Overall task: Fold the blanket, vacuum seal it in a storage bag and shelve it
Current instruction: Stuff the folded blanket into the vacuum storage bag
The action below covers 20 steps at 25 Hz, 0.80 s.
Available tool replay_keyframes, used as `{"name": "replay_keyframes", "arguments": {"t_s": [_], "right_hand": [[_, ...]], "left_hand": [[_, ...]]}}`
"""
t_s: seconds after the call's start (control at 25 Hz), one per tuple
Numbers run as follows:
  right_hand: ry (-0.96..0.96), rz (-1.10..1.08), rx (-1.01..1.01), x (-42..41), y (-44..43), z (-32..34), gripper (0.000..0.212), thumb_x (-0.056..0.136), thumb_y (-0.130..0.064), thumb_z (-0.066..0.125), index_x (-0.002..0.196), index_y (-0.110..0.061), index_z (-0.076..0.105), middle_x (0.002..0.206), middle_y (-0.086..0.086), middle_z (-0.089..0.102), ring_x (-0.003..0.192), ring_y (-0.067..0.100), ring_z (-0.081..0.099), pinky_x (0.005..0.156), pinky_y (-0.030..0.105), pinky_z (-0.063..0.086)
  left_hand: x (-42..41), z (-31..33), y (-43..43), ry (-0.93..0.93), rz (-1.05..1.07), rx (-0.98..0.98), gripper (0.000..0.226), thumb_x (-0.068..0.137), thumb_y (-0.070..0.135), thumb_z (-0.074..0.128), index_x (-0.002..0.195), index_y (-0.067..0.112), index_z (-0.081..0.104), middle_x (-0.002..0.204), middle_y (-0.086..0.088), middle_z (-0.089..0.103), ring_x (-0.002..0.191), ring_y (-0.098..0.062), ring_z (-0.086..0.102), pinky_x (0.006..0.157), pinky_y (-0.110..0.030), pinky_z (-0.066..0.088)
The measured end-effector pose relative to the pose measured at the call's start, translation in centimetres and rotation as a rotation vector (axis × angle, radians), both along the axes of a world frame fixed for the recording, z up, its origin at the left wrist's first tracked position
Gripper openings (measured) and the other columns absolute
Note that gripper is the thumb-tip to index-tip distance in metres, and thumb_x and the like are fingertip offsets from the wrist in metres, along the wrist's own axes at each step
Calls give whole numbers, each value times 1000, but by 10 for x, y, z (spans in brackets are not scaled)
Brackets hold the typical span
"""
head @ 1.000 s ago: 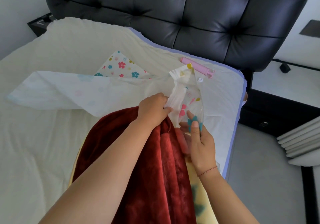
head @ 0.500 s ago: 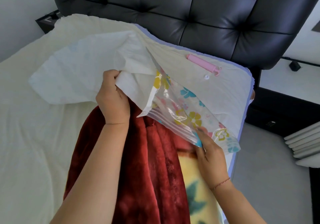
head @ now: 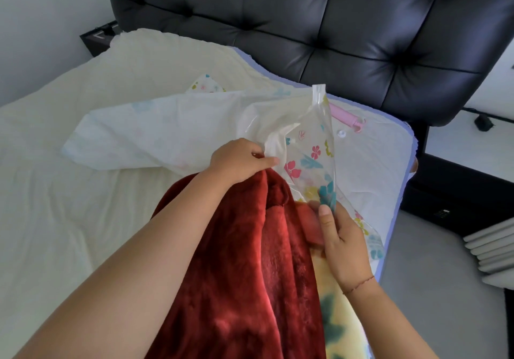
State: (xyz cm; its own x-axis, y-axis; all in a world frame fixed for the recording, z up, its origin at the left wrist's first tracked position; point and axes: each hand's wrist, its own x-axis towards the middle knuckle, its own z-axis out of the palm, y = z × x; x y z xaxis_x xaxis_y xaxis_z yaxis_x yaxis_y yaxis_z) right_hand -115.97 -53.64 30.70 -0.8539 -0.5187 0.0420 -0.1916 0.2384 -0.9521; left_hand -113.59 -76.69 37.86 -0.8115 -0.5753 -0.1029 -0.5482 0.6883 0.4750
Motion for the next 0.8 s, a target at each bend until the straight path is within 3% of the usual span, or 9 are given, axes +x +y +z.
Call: {"name": "replay_keyframes", "arguments": {"t_s": [0.08, 0.16, 0.28, 0.36, 0.4, 0.48, 0.56, 0.72, 0.8], "right_hand": [[-11, -19, -5, 5, -4, 5, 50, 92, -59, 37, 117, -24, 63, 109, -19, 66, 111, 0, 56, 99, 26, 43], [-43, -22, -33, 8, -6, 5, 39, 98, -44, 41, 129, -24, 54, 117, -20, 63, 115, -7, 53, 104, 25, 41], [4, -9, -35, 13, -12, 3, 62, 96, -40, 49, 150, -38, 18, 141, -15, 46, 131, -8, 38, 112, 21, 30], [212, -37, 19, 13, -20, 4, 72, 92, -47, 51, 150, -39, 9, 154, -10, 28, 140, -2, 24, 116, 26, 23], [320, -53, 41, 12, -24, 5, 75, 90, -50, 50, 151, -35, 9, 156, -8, 22, 143, 3, 19, 118, 34, 22], [419, -72, 95, 9, -33, 9, 80, 87, -56, 49, 152, -29, 11, 157, -5, 19, 145, 9, 16, 117, 49, 20], [349, -40, 175, 4, -41, 10, 81, 85, -62, 51, 151, -30, 17, 155, -5, 26, 143, 10, 22, 118, 47, 19], [358, 13, 231, -13, -53, -4, 54, 92, -50, 31, 128, -20, 59, 121, 1, 65, 114, 23, 58, 102, 45, 41], [373, 18, 177, -20, -50, -11, 42, 94, -32, 36, 120, -17, 65, 112, 2, 69, 105, 23, 61, 92, 37, 45]], "left_hand": [[-7, -6, 2, -55, 14, -153, 42, 76, 60, 65, 64, 21, 53, 64, 8, 54, 65, -14, 54, 56, -26, 33], [-15, -18, 3, -32, 27, -165, 31, 80, 45, 65, 68, 19, 54, 70, 5, 56, 71, -19, 57, 57, -26, 35], [-23, -32, -11, 249, 251, 262, 13, 86, 22, 60, 80, 10, 61, 79, -5, 61, 76, -24, 60, 65, -30, 43], [-20, -32, -25, 435, 425, 632, 7, 91, 15, 56, 95, 11, 60, 94, -9, 65, 81, -23, 62, 74, -32, 49], [-18, -35, -30, 441, 435, 661, 8, 93, 16, 54, 99, 13, 57, 99, -11, 65, 86, -24, 63, 77, -33, 52], [-12, -36, -34, 371, 309, 414, 8, 97, 18, 48, 97, 11, 50, 92, -10, 61, 83, -25, 61, 71, -25, 49], [-5, -27, -36, 343, 144, -2, 9, 99, 15, 42, 93, 9, 43, 80, -6, 53, 72, -23, 53, 61, -21, 38], [21, -9, -77, 346, 40, -459, 29, 96, 0, 44, 123, -7, 49, 106, -31, 59, 93, -46, 59, 80, -45, 44], [53, -10, -106, 291, 65, -539, 23, 93, -4, 46, 115, -7, 52, 96, -31, 60, 83, -48, 61, 72, -48, 45]]}}
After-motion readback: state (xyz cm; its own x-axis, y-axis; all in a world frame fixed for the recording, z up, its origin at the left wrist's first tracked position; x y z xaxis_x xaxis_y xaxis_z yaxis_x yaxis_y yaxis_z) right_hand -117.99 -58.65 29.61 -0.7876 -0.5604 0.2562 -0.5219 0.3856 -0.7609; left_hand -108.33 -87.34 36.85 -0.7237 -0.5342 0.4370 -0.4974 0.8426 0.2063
